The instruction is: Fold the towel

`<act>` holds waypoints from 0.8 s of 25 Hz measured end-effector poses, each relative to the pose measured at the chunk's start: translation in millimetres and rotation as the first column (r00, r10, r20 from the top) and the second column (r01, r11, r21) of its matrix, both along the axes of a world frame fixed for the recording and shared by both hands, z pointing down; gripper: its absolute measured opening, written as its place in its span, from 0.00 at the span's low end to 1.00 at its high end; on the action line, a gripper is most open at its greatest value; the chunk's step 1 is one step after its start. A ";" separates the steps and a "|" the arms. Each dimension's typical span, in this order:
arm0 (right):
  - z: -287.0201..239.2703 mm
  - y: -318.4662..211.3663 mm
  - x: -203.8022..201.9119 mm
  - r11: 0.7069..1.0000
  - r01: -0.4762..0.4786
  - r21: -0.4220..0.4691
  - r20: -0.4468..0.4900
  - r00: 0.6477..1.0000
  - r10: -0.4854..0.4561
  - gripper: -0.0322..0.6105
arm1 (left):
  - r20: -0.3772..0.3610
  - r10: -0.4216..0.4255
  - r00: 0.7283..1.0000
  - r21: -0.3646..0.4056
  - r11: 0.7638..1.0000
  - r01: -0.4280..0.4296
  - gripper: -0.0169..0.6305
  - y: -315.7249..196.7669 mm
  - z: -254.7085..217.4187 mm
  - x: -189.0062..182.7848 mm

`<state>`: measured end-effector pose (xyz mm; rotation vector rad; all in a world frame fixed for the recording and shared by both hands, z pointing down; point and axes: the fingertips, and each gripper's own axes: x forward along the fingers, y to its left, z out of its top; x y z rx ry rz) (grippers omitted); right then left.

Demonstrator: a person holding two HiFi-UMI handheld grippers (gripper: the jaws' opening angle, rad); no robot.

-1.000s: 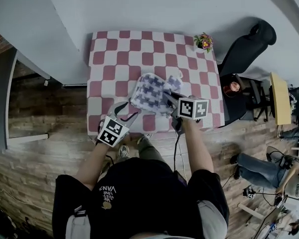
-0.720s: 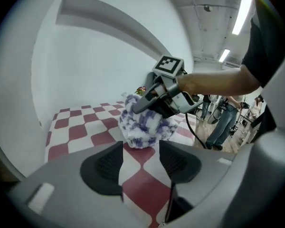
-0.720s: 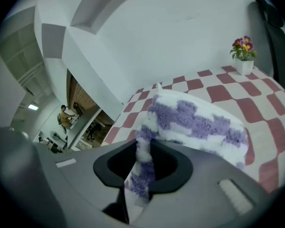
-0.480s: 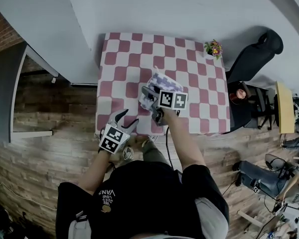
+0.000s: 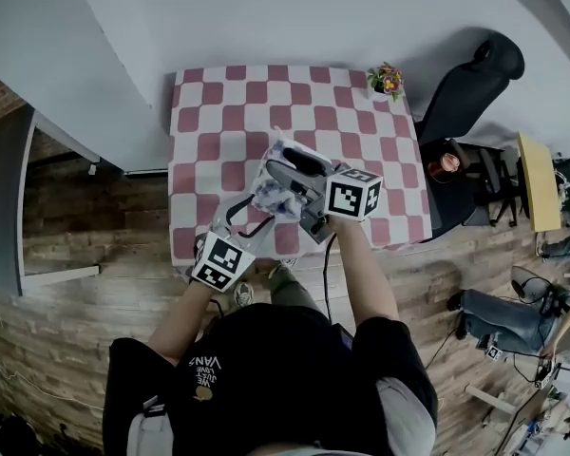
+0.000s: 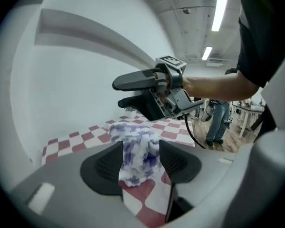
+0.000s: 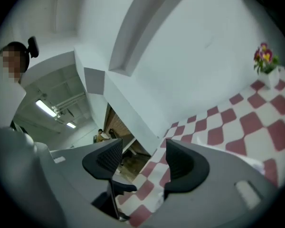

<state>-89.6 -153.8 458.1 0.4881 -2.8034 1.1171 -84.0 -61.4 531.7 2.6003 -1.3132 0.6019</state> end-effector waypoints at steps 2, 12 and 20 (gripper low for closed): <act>0.6 -16.9 23.7 0.991 -0.039 0.131 -0.093 0.994 0.051 0.49 | 0.088 0.090 0.992 0.063 0.993 -0.096 0.36 -6.8 -9.1 22.9; 111.8 -49.7 45.9 0.975 0.070 0.211 -0.494 0.869 0.044 0.20 | 0.327 0.315 0.891 -0.077 0.949 -0.307 0.36 -34.4 48.9 51.3; 151.9 -54.1 24.7 0.966 0.173 0.193 -0.592 0.806 -0.027 0.24 | 0.327 0.301 0.896 -0.154 0.952 -0.264 0.36 -29.3 82.3 11.7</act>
